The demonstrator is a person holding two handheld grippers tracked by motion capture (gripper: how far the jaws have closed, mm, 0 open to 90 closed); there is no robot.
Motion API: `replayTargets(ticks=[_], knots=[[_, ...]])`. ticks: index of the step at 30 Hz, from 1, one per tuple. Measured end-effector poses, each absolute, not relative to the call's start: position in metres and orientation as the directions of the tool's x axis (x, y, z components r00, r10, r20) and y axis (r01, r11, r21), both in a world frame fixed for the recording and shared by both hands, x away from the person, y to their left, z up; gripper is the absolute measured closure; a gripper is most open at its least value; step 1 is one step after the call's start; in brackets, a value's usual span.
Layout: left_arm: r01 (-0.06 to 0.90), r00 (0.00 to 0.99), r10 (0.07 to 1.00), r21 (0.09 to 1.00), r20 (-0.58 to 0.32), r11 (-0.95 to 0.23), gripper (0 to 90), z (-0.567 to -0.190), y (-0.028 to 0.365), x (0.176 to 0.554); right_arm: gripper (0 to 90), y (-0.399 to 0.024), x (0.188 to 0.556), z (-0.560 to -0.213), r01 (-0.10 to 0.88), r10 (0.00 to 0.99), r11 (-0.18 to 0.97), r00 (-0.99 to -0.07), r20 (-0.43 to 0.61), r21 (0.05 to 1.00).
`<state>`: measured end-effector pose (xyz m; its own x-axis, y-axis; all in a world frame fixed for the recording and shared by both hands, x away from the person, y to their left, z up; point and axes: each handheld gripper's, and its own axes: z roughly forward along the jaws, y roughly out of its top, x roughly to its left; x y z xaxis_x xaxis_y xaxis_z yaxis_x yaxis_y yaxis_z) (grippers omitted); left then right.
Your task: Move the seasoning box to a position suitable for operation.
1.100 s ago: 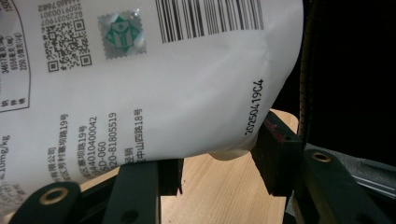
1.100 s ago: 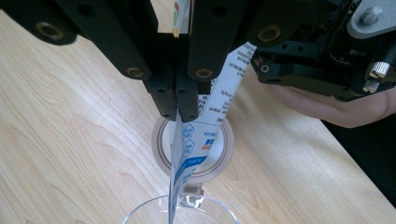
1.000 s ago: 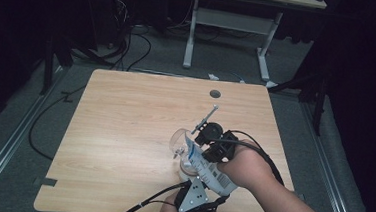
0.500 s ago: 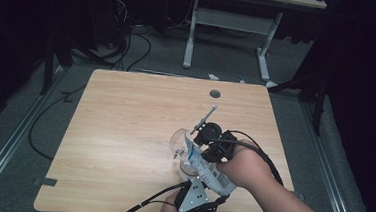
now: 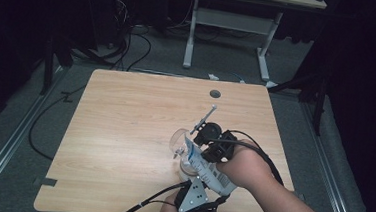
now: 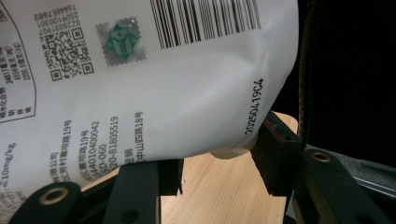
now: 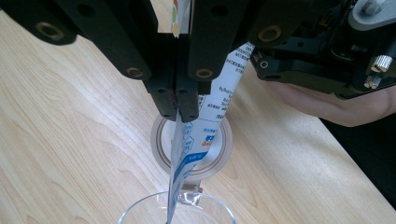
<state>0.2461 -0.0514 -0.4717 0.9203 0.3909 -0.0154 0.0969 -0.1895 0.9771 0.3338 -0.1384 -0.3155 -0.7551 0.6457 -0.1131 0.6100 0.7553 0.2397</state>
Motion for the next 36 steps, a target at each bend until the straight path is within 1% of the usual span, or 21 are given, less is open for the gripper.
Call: replayTargets(ticks=[36], knots=[[0.096,0.921,0.388,0.980,-0.021,-0.173,57.3,-0.4690,-0.0520,0.2470,89.9,-0.1379,0.3345,-0.3135,0.602,0.640,0.760,-0.759,-0.123,0.244]])
